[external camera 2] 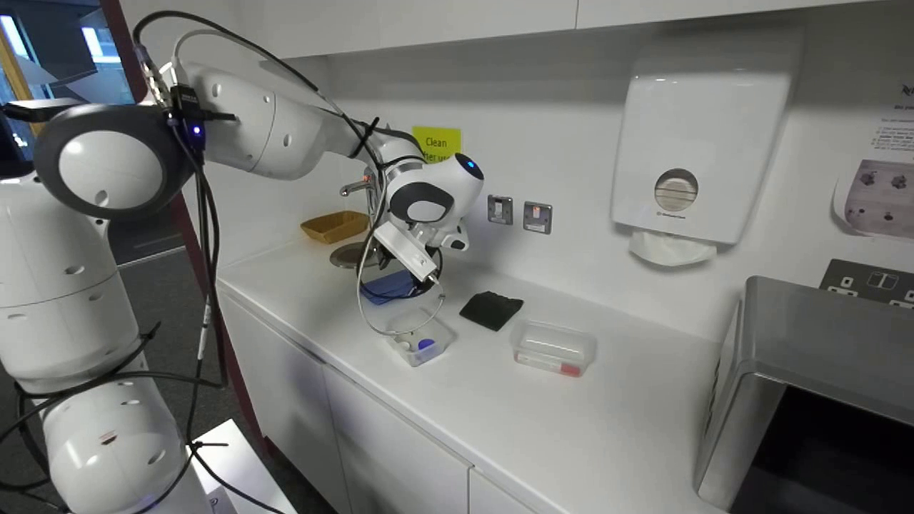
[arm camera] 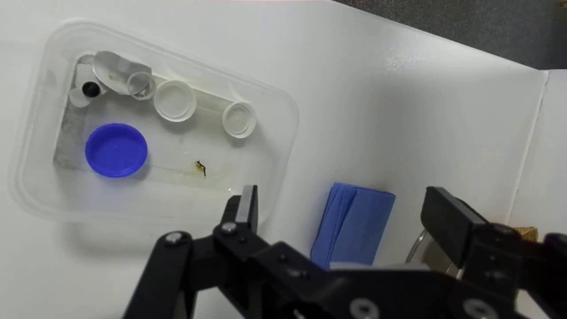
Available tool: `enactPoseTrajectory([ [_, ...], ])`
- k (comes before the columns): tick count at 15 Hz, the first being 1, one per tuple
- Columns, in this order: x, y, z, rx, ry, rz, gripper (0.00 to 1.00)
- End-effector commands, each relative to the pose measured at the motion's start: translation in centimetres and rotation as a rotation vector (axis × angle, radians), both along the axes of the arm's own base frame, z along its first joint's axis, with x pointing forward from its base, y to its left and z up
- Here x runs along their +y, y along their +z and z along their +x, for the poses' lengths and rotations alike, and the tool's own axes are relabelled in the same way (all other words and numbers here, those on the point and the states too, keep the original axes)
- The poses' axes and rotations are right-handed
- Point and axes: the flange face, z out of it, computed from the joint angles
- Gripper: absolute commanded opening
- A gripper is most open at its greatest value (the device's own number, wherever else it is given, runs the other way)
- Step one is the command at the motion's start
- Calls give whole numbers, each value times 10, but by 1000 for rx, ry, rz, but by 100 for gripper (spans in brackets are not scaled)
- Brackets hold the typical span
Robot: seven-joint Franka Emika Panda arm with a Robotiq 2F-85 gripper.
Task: Put the blue object in the lunchbox
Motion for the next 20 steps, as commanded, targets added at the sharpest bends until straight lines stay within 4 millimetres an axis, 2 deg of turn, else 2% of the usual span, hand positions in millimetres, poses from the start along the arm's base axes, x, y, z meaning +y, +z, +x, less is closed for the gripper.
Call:
enactPoseTrajectory([
  [1,7,-3,23,-20,13,26,100],
  [6,31,-19,47,-18,22,37,100],
  [12,70,-42,73,-57,-40,-8,100],
  [17,102,-54,78,-74,-64,-24,100],
  [20,112,-59,78,-75,-62,-21,100],
])
